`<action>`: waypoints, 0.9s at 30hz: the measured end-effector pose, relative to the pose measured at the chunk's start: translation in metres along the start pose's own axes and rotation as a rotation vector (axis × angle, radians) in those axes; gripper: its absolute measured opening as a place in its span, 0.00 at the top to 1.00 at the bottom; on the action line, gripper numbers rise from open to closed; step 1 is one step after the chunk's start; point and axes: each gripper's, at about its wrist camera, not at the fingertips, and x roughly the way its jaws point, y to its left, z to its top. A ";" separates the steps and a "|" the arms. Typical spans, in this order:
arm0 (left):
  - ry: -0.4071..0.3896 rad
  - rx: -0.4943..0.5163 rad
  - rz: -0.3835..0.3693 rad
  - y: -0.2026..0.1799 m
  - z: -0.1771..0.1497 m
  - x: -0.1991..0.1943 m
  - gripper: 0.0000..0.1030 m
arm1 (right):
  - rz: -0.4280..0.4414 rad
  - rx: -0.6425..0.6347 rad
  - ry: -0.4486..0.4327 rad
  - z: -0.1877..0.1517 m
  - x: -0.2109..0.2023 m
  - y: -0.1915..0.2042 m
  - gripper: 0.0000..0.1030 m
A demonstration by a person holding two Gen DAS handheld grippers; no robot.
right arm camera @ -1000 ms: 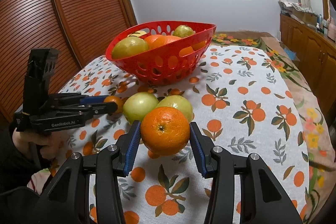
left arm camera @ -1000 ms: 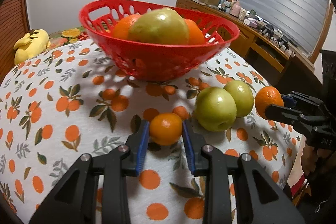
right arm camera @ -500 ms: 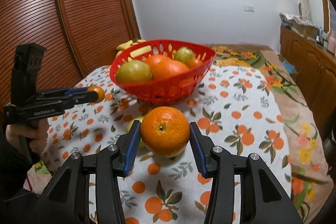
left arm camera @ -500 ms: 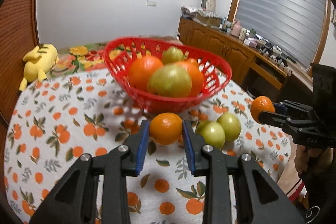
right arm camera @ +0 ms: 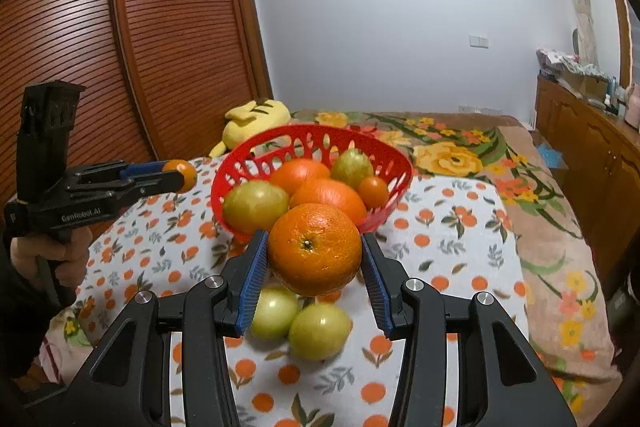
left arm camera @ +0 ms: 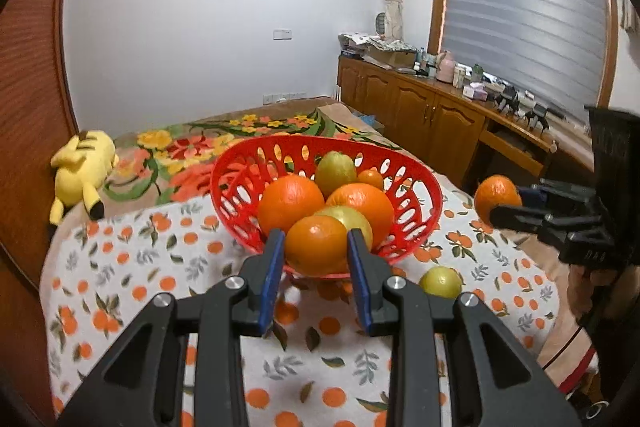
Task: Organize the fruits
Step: 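Lift the orange and tangerine and carry both over the red basket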
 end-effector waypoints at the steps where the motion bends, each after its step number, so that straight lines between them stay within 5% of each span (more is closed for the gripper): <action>1: 0.004 0.015 0.001 -0.001 0.003 0.002 0.72 | 0.000 -0.003 -0.005 0.004 0.001 0.000 0.55; 8: 0.062 0.110 -0.002 -0.008 0.013 0.027 0.71 | -0.006 -0.013 -0.012 0.022 0.010 -0.006 0.55; 27: 0.105 0.115 -0.026 0.019 0.041 0.077 0.71 | -0.014 -0.041 0.073 0.037 0.073 -0.025 0.55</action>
